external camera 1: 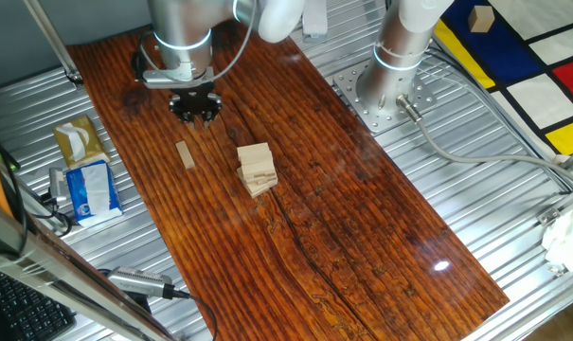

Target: Play Jenga

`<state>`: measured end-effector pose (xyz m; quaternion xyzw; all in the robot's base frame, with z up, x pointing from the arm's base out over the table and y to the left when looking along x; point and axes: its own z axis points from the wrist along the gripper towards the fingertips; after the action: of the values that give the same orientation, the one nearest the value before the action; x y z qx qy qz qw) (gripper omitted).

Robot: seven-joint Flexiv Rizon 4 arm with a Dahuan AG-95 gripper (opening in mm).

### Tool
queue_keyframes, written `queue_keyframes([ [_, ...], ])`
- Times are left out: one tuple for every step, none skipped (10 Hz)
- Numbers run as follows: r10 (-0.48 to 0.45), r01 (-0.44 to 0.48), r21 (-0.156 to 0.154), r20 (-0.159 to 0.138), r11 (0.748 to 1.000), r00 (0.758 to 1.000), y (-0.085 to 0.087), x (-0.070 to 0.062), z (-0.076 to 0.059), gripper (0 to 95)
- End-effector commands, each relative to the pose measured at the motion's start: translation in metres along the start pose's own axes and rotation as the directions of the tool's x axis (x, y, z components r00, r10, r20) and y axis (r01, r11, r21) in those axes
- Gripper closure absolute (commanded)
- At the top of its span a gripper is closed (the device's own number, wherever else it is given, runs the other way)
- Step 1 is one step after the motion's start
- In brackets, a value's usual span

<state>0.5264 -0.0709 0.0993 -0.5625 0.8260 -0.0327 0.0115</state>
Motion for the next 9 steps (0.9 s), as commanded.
queue_keyframes([
  [0.001, -0.001, 0.0, -0.004, 1.0, 1.0, 0.0, 0.0, -0.002, 76.0],
  [0.005, -0.005, 0.001, -0.007, 1.0, 1.0, -0.001, 0.001, -0.008, 95.0],
  [0.007, -0.007, 0.004, -0.011, 1.0, 1.0, -0.001, 0.001, -0.011, 95.0],
  [0.008, -0.007, 0.006, -0.017, 1.0, 1.0, -0.001, 0.002, -0.016, 95.0],
  [0.012, -0.012, 0.006, -0.016, 1.0, 1.0, -0.001, 0.002, -0.019, 95.0],
  [0.013, -0.012, 0.007, -0.019, 1.0, 1.0, -0.001, 0.002, -0.022, 95.0],
  [0.017, -0.016, 0.01, -0.025, 1.0, 1.0, -0.001, 0.002, -0.022, 95.0],
  [0.015, -0.015, 0.014, -0.032, 1.0, 0.999, -0.001, 0.002, -0.022, 95.0],
  [0.013, -0.012, 0.016, -0.034, 1.0, 0.999, -0.001, 0.002, -0.022, 95.0],
])
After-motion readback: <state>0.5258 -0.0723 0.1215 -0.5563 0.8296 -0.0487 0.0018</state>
